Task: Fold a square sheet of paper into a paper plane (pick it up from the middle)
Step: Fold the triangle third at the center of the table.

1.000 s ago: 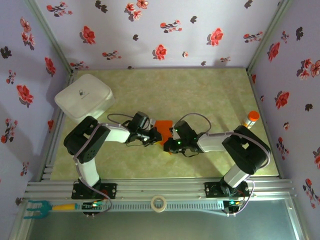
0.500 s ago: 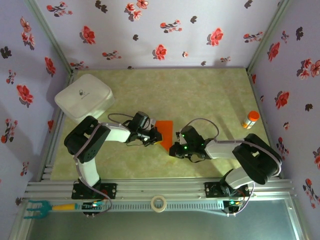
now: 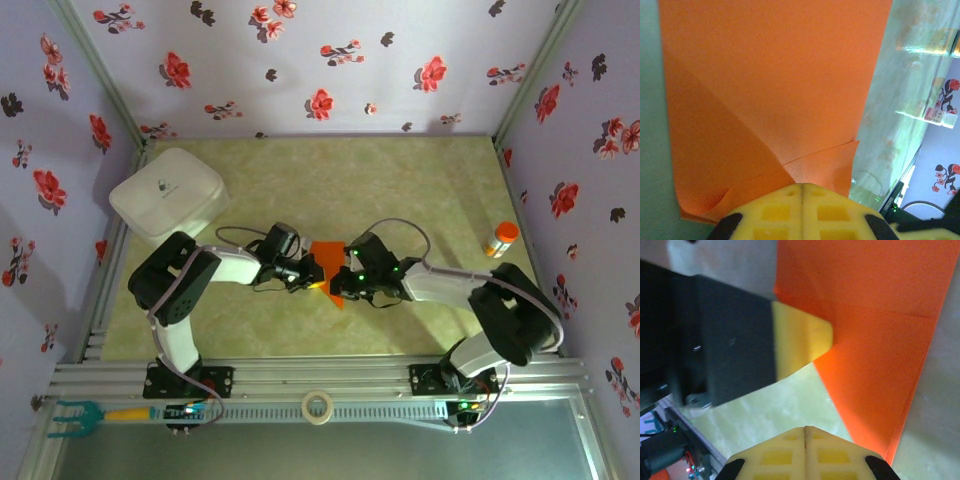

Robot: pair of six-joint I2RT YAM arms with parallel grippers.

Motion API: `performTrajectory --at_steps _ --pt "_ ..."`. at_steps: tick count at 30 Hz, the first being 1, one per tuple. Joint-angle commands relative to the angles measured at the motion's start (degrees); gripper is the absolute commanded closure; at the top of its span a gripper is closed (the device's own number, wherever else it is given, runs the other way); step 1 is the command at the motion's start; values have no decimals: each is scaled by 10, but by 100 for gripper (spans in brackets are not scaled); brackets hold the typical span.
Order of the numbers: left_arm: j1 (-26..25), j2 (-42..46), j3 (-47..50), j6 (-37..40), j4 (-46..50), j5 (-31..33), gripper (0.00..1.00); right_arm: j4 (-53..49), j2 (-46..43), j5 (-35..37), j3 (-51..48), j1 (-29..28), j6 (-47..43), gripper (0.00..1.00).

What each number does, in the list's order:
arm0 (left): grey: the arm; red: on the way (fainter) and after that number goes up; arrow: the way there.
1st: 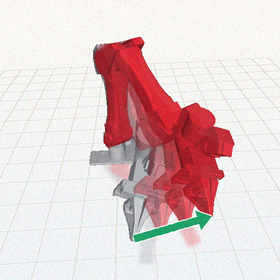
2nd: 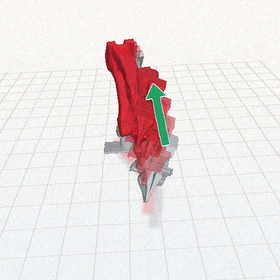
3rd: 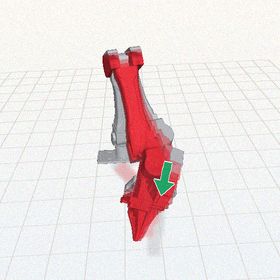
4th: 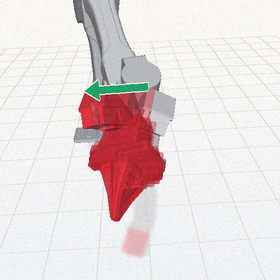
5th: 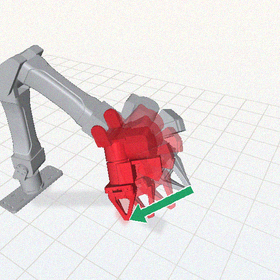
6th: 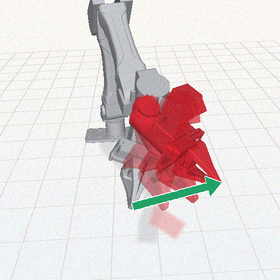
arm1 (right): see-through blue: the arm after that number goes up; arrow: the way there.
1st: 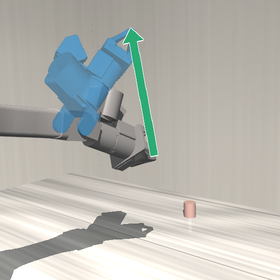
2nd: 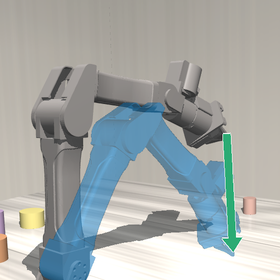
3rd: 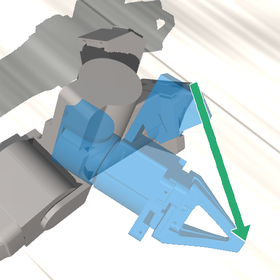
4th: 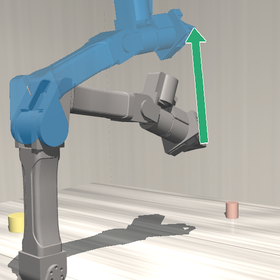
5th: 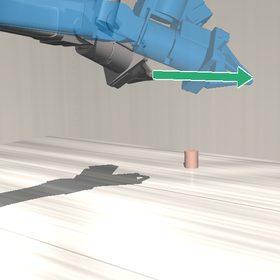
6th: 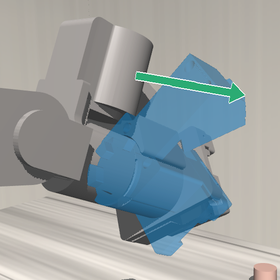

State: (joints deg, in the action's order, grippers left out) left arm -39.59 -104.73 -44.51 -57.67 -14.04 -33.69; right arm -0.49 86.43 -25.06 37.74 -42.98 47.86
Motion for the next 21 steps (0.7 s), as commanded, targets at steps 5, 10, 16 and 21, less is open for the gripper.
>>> performTrajectory --at_steps 5,10,16,21 --pt "6 -11 6 18 49 22 100 4 51 6 37 4 14 93" --pt "6 -11 5 17 47 21 100 -17 68 23 17 6 7 94" --pt "5 10 -2 16 37 15 100 -4 80 21 -65 8 13 98" --pt "-3 42 -11 18 34 19 99 -7 67 32 -67 9 16 98"
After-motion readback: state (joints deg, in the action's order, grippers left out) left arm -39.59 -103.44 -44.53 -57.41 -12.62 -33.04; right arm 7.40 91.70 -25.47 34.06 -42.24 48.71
